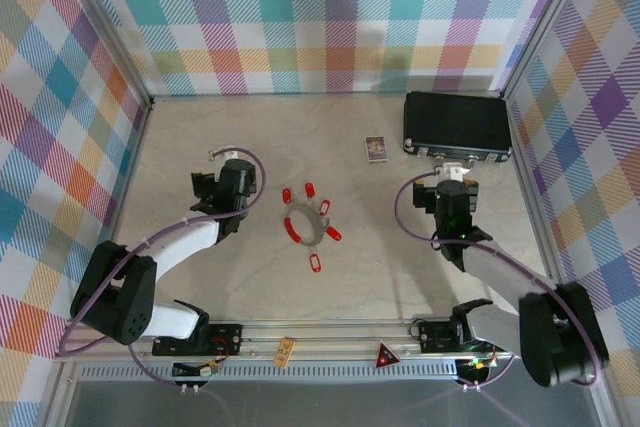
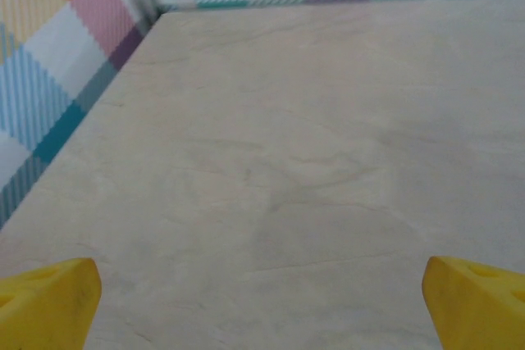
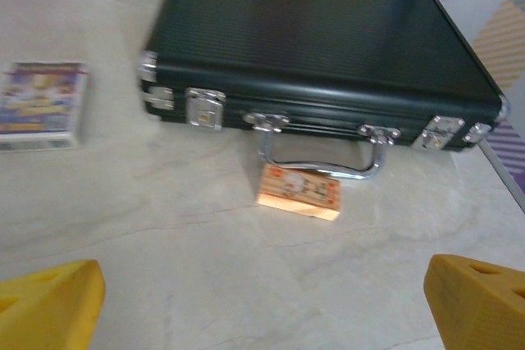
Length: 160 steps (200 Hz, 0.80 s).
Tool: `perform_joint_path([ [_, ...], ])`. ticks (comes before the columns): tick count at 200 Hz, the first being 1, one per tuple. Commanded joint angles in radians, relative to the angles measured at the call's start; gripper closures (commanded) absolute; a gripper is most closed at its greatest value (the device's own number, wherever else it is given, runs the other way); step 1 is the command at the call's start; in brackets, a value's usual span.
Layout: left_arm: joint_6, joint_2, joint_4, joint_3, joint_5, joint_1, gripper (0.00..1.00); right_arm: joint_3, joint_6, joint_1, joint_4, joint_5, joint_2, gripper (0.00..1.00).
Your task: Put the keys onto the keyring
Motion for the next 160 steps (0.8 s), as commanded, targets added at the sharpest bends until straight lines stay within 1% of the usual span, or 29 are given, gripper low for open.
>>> perform_joint_path([
  [1, 0.069, 0.033, 0.163, -0.086, -0.004, 0.066, 0.0, -0.003, -0.004, -0.061, 0.183, -0.063, 0.111, 0.01],
  [24, 0.146, 0.096, 0.489, -0.215, 0.049, 0.096, 0.0, 0.001, -0.016, -0.088, 0.318, -0.121, 0.215, 0.01],
  [29, 0.146, 0.101, 0.502, -0.215, 0.057, 0.098, 0.0, 0.012, -0.018, -0.091, 0.307, -0.13, 0.223, 0.01],
  [36, 0.149, 0.111, 0.546, -0.223, 0.096, 0.109, 0.0, 0.019, -0.017, -0.101, 0.315, -0.156, 0.235, 0.01],
  [44, 0.151, 0.132, 0.616, -0.242, 0.141, 0.122, 0.0, 0.01, -0.012, -0.117, 0.361, -0.202, 0.252, 0.01],
  [52, 0.141, 0.151, 0.627, -0.251, 0.18, 0.136, 0.0, -0.001, -0.008, -0.136, 0.4, -0.253, 0.271, 0.01],
  [59, 0.145, 0.174, 0.689, -0.266, 0.217, 0.152, 0.0, -0.004, -0.001, -0.148, 0.42, -0.283, 0.294, 0.01],
  [67, 0.115, 0.151, 0.641, -0.263, 0.254, 0.171, 0.0, -0.016, 0.003, -0.163, 0.472, -0.317, 0.325, 0.01],
  [72, 0.101, 0.146, 0.632, -0.27, 0.307, 0.192, 0.0, -0.024, 0.006, -0.172, 0.501, -0.342, 0.338, 0.01],
  [82, 0.083, 0.172, 0.717, -0.308, 0.396, 0.232, 0.0, -0.043, 0.013, -0.189, 0.543, -0.379, 0.365, 0.01],
  [88, 0.083, 0.213, 0.819, -0.336, 0.412, 0.243, 0.0, -0.055, 0.012, -0.192, 0.608, -0.37, 0.388, 0.01],
  [93, 0.091, 0.233, 0.89, -0.355, 0.417, 0.248, 0.0, -0.064, 0.018, -0.191, 0.606, -0.366, 0.38, 0.01],
  [99, 0.084, 0.206, 0.845, -0.35, 0.437, 0.249, 0.0, -0.072, 0.023, -0.194, 0.589, -0.371, 0.361, 0.01],
  [105, 0.074, 0.19, 0.773, -0.334, 0.453, 0.255, 0.0, -0.081, 0.02, -0.195, 0.616, -0.373, 0.365, 0.01],
  [113, 0.078, 0.211, 0.797, -0.325, 0.463, 0.263, 0.0, -0.079, 0.017, -0.195, 0.634, -0.376, 0.378, 0.01],
  [117, 0.078, 0.214, 0.796, -0.32, 0.462, 0.265, 0.0, -0.068, 0.016, -0.195, 0.603, -0.377, 0.376, 0.01],
  [124, 0.066, 0.204, 0.74, -0.305, 0.455, 0.267, 0.0, -0.034, 0.013, -0.195, 0.53, -0.386, 0.372, 0.01],
  [129, 0.063, 0.206, 0.725, -0.293, 0.434, 0.266, 0.0, -0.009, 0.014, -0.196, 0.49, -0.399, 0.376, 0.01],
  [136, 0.065, 0.212, 0.738, -0.296, 0.426, 0.265, 0.0, -0.01, 0.021, -0.209, 0.499, -0.424, 0.38, 0.01],
  [143, 0.063, 0.205, 0.736, -0.3, 0.428, 0.265, 0.0, -0.002, 0.03, -0.214, 0.474, -0.422, 0.376, 0.01],
  [160, 0.065, 0.207, 0.723, -0.29, 0.437, 0.265, 0.0, -0.003, 0.029, -0.218, 0.48, -0.424, 0.376, 0.01],
])
